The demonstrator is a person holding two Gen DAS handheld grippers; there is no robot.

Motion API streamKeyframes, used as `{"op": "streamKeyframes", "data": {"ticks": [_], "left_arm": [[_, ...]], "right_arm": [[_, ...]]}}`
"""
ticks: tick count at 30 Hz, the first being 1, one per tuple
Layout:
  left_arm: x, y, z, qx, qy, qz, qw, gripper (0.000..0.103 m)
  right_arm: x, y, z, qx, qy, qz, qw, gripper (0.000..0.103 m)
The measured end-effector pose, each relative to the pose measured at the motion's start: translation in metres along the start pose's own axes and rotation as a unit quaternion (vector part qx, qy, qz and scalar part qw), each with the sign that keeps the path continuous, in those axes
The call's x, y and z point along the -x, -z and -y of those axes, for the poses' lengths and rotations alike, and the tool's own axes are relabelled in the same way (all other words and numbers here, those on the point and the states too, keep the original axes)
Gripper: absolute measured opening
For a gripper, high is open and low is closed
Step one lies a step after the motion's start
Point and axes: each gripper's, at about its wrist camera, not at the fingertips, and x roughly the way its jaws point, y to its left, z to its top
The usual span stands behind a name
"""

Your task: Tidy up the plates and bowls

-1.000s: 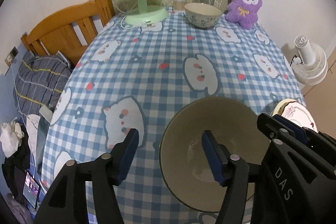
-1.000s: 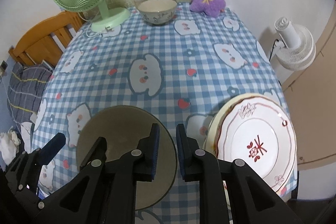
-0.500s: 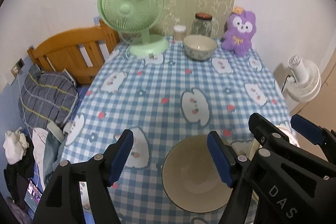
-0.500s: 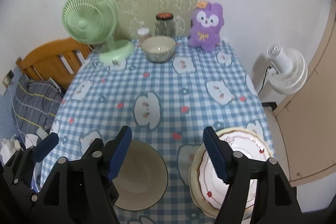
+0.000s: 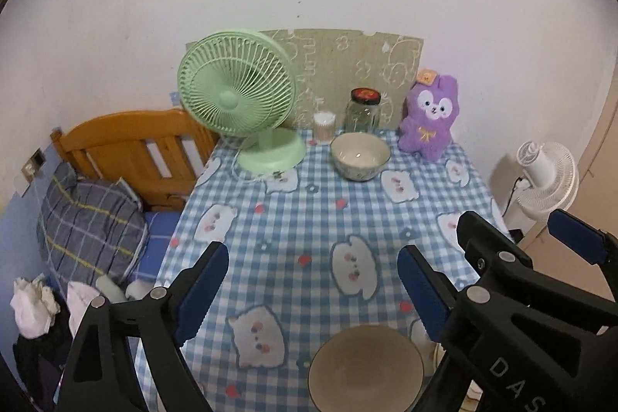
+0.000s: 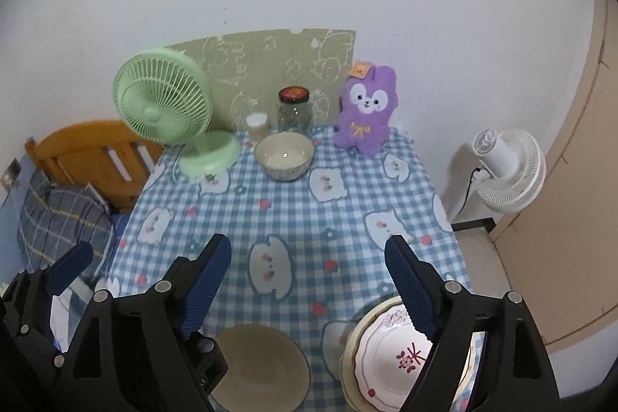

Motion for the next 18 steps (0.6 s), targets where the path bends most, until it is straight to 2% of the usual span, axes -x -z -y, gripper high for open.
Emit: {"op": "streamKeyframes", "data": {"ticks": [5,7,9,18], "left_arm": [[-0.005,-0.02,-0.007,-0.006,0.021,-0.001,0.9998,0.09],[-0.009,-0.029,-0.008,-0.015,0.024,0.003,0.9996,0.09],[-0.013,-0.037,-0.008,-0.019,0.03,0.006,0.9994,0.09],[-0.036,-0.069,-0.002,-0.02,0.018,0.017,0.9995,0.09]], "right_arm": [[-0.002,-0.021,-0.009,0.003,0.008,0.009,1.0,0.087],[-0.006,-0.028,-0.011,-0.001,0.007,0.014,1.0,0.093],[-0.012,-0.036,-0.011,-0.008,0.004,0.015,1.0,0.094],[-0.035,-0.07,-0.011,0.014,-0.01,0.023,1.0,0.096]]}}
